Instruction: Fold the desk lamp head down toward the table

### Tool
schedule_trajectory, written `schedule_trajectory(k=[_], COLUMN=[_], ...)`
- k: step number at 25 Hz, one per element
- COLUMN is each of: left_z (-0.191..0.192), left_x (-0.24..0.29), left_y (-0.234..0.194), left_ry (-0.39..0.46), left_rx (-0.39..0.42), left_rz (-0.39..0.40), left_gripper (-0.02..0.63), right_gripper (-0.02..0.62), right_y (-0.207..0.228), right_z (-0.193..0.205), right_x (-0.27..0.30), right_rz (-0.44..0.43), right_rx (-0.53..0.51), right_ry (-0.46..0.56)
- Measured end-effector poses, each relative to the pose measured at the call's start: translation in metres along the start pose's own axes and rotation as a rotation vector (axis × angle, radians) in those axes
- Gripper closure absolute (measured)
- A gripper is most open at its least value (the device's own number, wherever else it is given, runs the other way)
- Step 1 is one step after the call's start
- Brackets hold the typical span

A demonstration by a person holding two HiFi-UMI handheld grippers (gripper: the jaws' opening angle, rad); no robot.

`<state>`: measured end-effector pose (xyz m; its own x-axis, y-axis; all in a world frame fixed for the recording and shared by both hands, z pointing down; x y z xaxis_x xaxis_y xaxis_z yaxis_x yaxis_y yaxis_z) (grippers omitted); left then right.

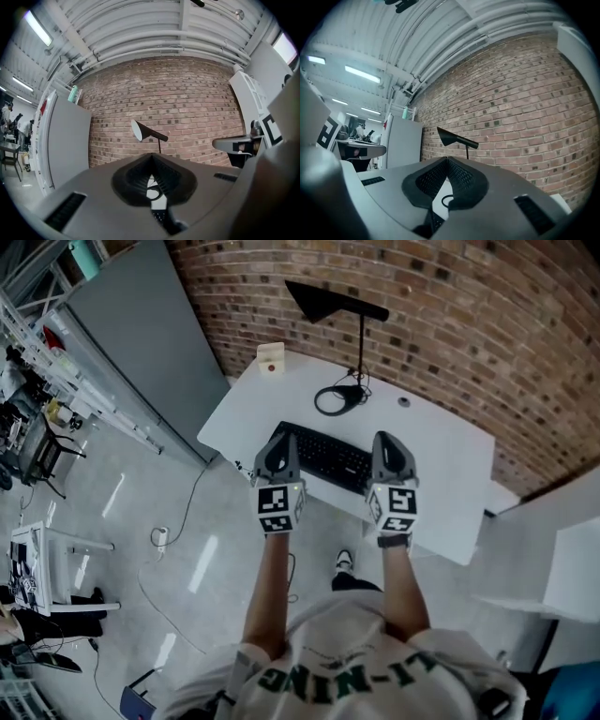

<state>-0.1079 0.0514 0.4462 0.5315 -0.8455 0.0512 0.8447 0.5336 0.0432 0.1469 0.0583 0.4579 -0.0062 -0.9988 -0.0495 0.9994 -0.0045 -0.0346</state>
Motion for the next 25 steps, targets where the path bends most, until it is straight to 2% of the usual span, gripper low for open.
schedule_trajectory(k=[3,7,11,16,19,25], left_z=[-0.011,-0.013,-0.018,-0.022,-0.022,-0.033], left_x=[0.040,0.081,0.108,0.133,0.150,0.190], left_y=[-0.010,-0.025,-0.038,-0.058,-0.079,-0.129], left_ry=[0.006,-0.006,-0.009,-0.038,-0.045,-0.039], left_rx=[0.009,-0.019,-0.008,0.010,0.008,0.037], left_rz=[-0.018,-0.054,-0.092,-0.092,-0.071,0.042], left_gripper=[0.609,0.609,0.609,0.609,0.609,0.607], right_gripper=[0.591,0.592,0.591,0.591,0.591,0.592], right_y=[0.013,0.021,0.024,0.013,0.005,-0.019], right_z=[-0.004,-0.004,-0.001,0.002,0.006,0.007], right_x=[0.043,0.091,0.126,0.165,0.192,0.238], right_rz=[-0.007,-0.060,-0.103,-0.116,-0.104,-0.066], right_rx=[0.019,0.016,0.018,0.054,0.041,0.036], right_ry=[0.008,0.010,0.005,-0.023,-0.014,-0.017])
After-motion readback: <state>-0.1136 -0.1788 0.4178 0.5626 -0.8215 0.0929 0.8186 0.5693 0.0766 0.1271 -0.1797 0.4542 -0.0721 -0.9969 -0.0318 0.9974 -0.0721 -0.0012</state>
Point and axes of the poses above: the fingertips, and each gripper's own axes: x forward along the fingers, y to its right, z out of its underside, the point moved 10 cm from there along -x, backward along the fingers, and after that the axes turned 14 degrees about z, right-handed, at the moved point
